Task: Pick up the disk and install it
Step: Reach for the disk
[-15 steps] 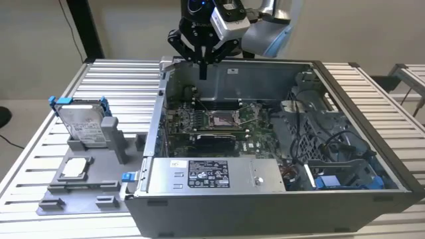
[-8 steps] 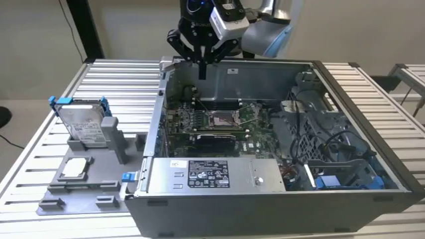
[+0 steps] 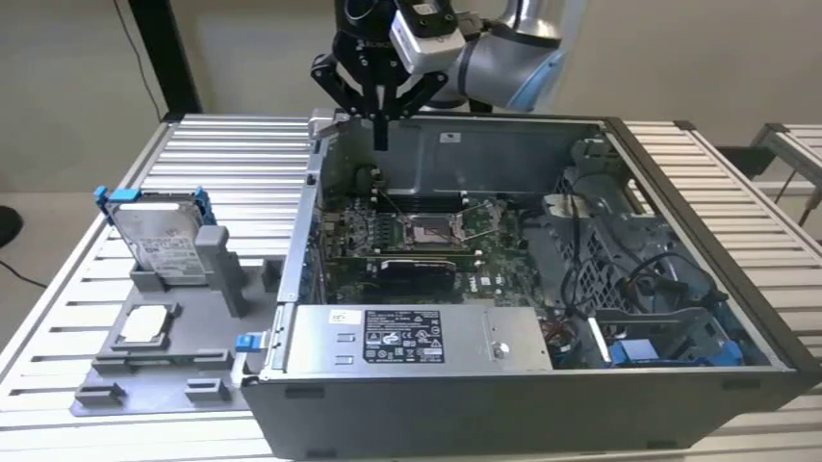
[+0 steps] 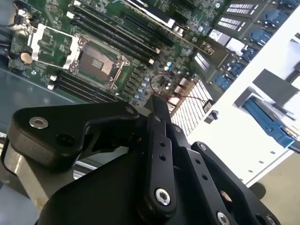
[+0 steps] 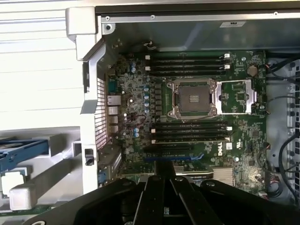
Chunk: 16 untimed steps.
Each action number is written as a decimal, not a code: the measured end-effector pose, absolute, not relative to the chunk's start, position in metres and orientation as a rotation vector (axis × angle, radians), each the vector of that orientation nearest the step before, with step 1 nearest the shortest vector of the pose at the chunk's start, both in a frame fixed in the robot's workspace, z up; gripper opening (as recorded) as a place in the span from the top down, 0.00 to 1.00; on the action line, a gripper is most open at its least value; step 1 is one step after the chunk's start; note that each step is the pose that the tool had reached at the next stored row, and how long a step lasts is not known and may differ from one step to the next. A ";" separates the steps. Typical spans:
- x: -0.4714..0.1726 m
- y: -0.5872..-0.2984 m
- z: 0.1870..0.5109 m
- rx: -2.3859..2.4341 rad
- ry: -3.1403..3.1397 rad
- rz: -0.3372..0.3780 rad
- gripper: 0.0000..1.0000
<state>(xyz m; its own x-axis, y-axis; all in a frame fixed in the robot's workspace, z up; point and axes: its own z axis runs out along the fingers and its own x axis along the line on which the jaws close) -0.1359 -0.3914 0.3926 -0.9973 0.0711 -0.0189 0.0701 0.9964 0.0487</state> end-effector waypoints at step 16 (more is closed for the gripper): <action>-0.168 -0.386 0.392 0.111 3.119 0.075 1.00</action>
